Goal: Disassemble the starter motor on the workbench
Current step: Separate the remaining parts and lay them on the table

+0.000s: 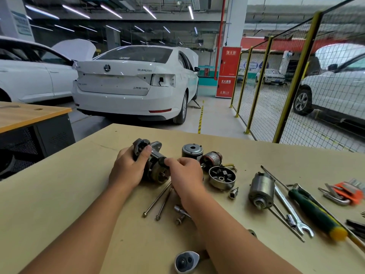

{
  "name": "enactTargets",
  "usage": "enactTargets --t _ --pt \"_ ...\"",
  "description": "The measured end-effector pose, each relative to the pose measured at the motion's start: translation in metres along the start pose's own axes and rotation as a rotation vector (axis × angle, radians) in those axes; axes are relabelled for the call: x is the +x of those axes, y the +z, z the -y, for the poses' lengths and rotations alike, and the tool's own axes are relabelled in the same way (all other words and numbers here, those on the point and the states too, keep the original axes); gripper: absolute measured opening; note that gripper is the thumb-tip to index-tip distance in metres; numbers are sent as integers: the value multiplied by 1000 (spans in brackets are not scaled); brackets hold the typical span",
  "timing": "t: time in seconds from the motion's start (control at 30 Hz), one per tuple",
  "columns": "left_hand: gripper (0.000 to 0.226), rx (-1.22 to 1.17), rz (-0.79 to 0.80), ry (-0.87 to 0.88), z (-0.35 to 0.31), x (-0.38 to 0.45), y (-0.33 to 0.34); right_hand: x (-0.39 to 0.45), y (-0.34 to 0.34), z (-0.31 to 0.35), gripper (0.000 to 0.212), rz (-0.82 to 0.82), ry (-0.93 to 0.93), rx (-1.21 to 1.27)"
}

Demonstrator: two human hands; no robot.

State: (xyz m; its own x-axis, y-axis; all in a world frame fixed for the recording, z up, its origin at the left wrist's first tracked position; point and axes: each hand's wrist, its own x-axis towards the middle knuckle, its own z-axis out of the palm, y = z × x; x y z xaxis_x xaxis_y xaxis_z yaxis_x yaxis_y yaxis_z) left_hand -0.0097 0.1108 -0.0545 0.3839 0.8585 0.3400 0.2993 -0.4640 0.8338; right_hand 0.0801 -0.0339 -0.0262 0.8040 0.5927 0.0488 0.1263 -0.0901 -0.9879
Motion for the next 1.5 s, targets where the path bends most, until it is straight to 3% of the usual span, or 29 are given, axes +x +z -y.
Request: enactTargets --t 0.1,0.27,0.37,0.53,0.7,0.9,1.17,1.5 --pt "50 -28 -7 34 -1 -3 0 2 -4 -3 32 -150 -93 -146" --pt "46 -63 19 36 -5 -7 -4 4 -4 -9 29 -153 -141 -382" --pt "47 -86 78 14 -6 -7 -8 6 -4 -11 18 -201 -144 -400" --pt "16 -205 129 -54 -9 -11 -14 4 -5 -11 26 -195 -132 -397" --pt "30 -283 162 -95 -15 -12 -13 -2 -4 -7 24 -152 -153 -685" --pt "39 -344 124 -87 -14 -12 -15 -13 1 -1 51 -12 -213 -678" --pt "53 -336 44 46 -15 -21 -18 -14 2 -2 51 27 -232 -660" --pt "61 -292 -49 33 -9 -17 -13 -15 0 -1 57 46 -247 -660"
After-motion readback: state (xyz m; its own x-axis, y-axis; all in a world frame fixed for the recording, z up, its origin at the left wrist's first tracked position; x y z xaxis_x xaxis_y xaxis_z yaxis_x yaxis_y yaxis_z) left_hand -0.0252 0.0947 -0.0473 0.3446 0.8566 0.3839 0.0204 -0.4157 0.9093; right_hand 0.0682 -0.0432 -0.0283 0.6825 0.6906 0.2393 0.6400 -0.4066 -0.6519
